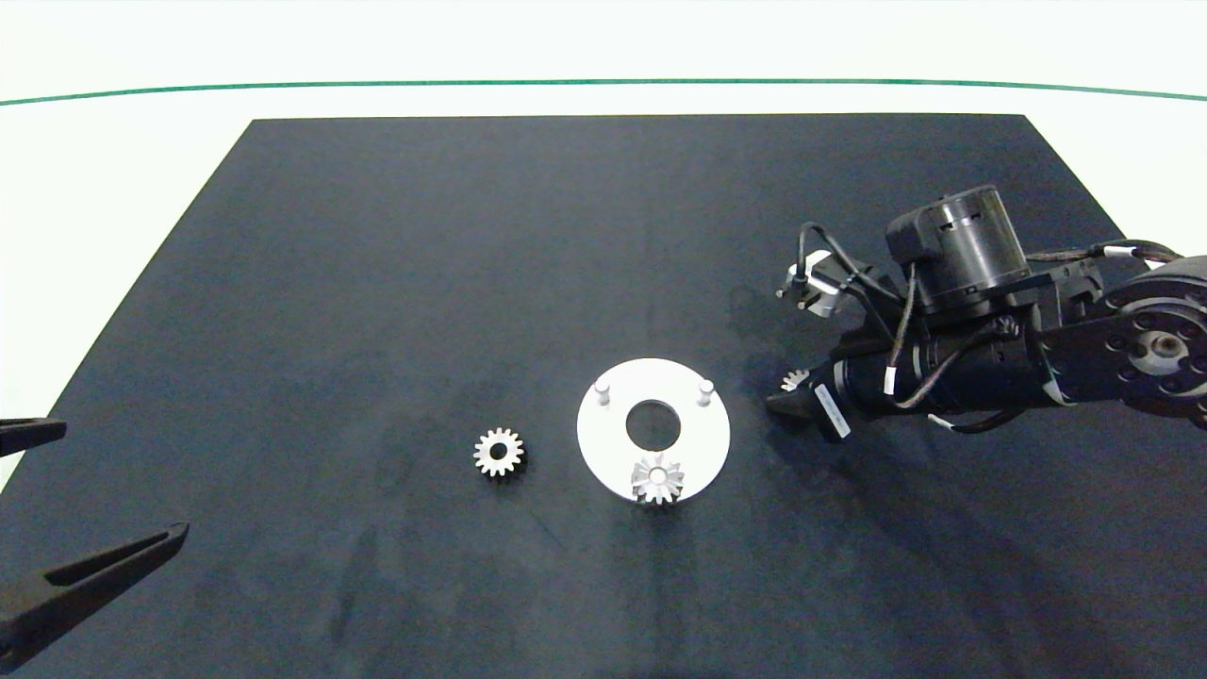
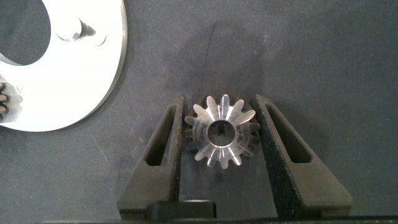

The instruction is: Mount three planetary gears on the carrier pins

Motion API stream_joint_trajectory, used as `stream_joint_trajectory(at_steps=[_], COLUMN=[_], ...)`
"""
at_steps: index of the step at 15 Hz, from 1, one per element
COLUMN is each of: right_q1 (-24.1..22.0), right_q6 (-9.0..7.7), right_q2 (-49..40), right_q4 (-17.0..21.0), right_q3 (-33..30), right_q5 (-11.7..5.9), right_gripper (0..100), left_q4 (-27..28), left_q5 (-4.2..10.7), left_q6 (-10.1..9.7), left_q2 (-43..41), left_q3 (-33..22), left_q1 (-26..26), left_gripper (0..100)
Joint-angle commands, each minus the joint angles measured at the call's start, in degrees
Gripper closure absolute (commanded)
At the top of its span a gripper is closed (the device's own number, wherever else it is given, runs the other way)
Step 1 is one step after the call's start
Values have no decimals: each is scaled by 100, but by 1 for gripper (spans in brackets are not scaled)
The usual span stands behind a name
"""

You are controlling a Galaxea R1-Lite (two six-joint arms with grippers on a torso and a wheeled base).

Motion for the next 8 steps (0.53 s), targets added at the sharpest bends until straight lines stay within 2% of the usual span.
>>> stream_joint_trajectory(at_steps=[1,8], right_q1=[2,2], right_q6=[-9,-9], right_q2=[-10,-28], right_q4=[15,15], right_q3=[6,33], right_q5=[0,0], right_gripper=[68,82], left_q4=[11,11], left_q5=[-1,-1], left_q6=[11,11], left_q2=[-1,-1], left_q3=[1,1], left_q1=[1,1], left_gripper=[0,0])
